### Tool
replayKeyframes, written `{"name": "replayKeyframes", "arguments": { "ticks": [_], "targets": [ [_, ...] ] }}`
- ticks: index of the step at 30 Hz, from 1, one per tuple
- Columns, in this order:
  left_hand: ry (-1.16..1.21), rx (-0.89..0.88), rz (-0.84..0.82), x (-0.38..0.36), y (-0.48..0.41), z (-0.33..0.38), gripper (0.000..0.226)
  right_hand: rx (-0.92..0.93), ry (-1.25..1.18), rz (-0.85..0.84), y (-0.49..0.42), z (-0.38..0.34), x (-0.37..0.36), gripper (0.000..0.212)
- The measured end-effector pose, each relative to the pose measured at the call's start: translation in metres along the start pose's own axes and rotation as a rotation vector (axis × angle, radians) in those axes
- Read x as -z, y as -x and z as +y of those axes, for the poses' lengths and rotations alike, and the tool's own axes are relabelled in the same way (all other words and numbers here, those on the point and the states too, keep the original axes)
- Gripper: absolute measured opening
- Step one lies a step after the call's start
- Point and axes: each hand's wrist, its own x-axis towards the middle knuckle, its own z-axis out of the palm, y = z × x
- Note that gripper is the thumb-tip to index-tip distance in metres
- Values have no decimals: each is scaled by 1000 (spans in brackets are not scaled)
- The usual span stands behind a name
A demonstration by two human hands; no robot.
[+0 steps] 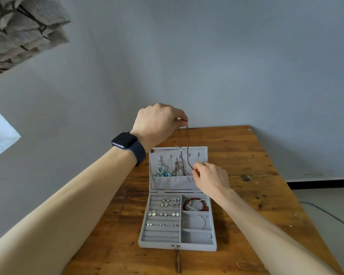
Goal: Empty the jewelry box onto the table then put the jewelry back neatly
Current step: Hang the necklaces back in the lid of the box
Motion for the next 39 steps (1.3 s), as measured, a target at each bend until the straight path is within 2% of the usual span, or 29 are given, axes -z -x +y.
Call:
{"name": "replayKeyframes", "arguments": {
  "ticks": [5,8,10,16,18,21,26,29,35,39],
  "targets": [
    [82,60,-64,-6,-5,7,19,21,-79,-109,3,0,2,23],
    [65,68,-161,-17,-4,13,19,-32,-157,-97,2,6,6,28],
    [75,78,-198,-25,-3,17,18,-45,-129,-61,2,9,9,21],
    [114,136,-197,-43,-5,16,18,-70,-130,-35,1,9,9,11],
    [144,173,-155,-44,-7,14,17,-49,-195,-66,2,9,9,17],
    [265,242,-97,-43,-12,9,16,-27,-273,-119,6,10,13,29],
    [575,280,-38,-40,-15,13,12,-2,-297,-104,7,9,15,30],
    [668,298,-55,-40,-15,20,11,-16,-320,-78,6,7,15,29],
    [411,222,-189,-58,-6,22,10,-149,-477,114,1,7,25,6],
    [157,159,-253,-71,2,17,16,-167,-628,193,-2,8,34,12]
  ]
}}
